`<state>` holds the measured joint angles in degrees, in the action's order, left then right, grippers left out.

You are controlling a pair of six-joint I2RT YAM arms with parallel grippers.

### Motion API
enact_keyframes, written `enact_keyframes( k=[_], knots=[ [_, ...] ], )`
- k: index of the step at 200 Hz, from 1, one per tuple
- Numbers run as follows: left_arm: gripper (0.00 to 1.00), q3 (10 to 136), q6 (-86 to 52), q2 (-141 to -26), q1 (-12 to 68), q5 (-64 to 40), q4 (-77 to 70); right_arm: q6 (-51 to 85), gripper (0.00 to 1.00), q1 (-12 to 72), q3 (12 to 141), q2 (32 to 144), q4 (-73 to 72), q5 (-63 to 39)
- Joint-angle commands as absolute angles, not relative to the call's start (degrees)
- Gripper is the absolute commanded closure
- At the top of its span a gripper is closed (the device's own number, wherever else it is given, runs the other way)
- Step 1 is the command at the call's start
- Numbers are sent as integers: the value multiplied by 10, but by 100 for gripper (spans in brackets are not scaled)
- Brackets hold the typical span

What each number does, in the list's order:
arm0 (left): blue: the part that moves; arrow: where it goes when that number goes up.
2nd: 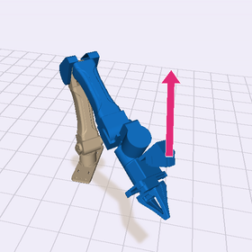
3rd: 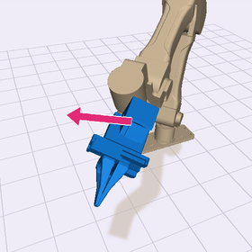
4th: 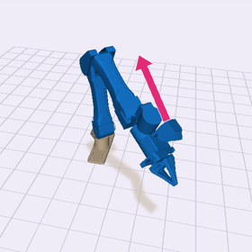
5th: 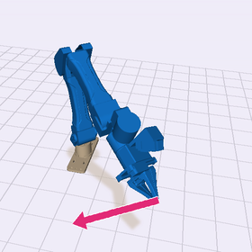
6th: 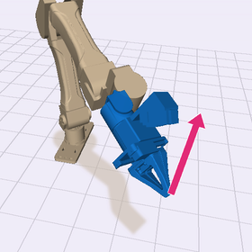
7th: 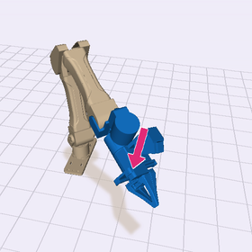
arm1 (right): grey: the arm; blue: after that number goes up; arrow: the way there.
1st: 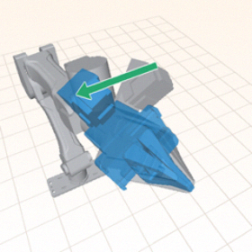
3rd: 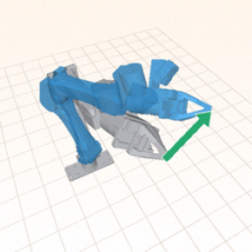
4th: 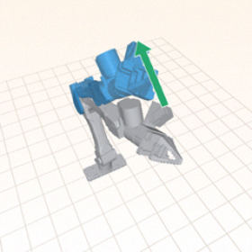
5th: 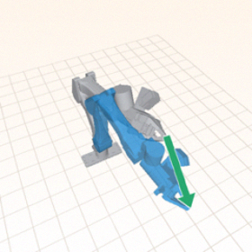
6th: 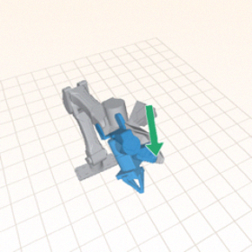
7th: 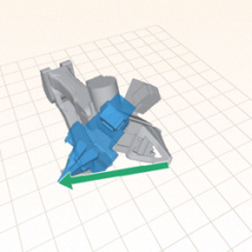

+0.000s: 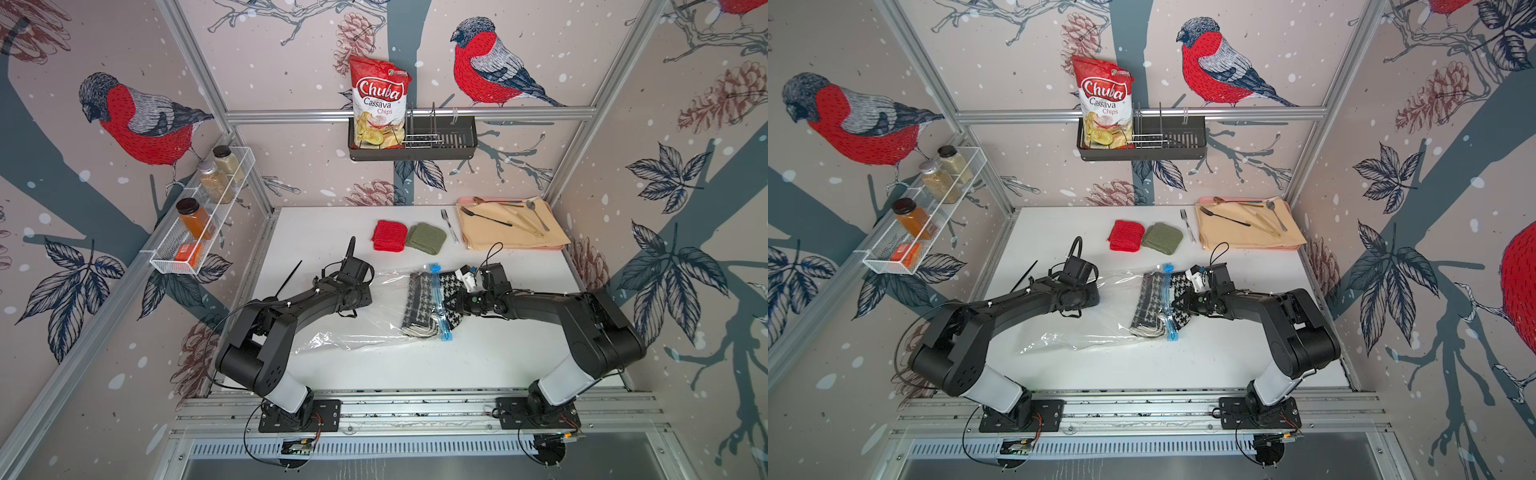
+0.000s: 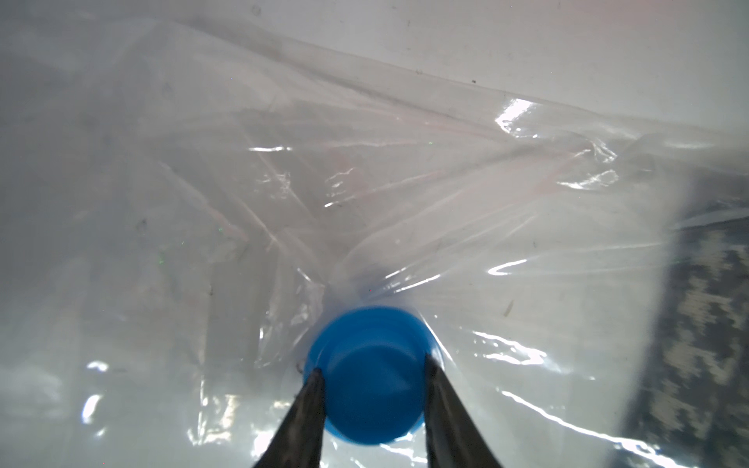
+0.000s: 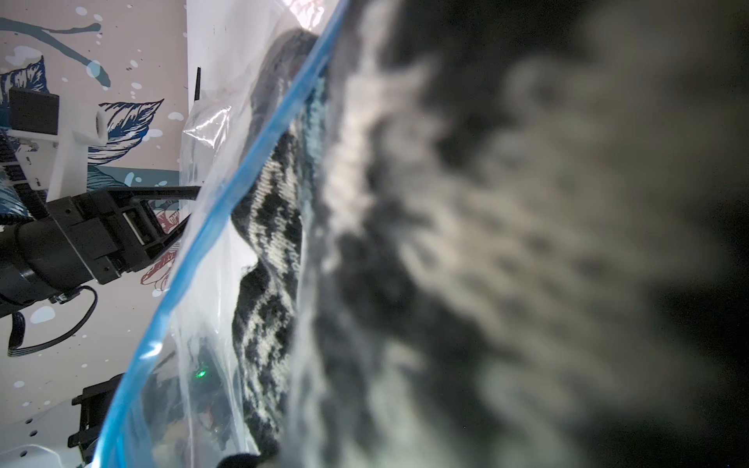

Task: Take the scarf out of the vacuum bag
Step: Take out the scarf from the vacuum bag.

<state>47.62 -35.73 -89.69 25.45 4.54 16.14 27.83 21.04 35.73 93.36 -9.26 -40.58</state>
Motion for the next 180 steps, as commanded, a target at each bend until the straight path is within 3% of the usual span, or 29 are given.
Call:
enact_keyframes(
  k=[1,180],
  knots=[
    [90,483,-362,-894,253,91,187,287,100,217,354,927,-103,-421],
    [90,496,-358,-891,251,108,206,293,100,227,327,920,-109,-415]
  ],
)
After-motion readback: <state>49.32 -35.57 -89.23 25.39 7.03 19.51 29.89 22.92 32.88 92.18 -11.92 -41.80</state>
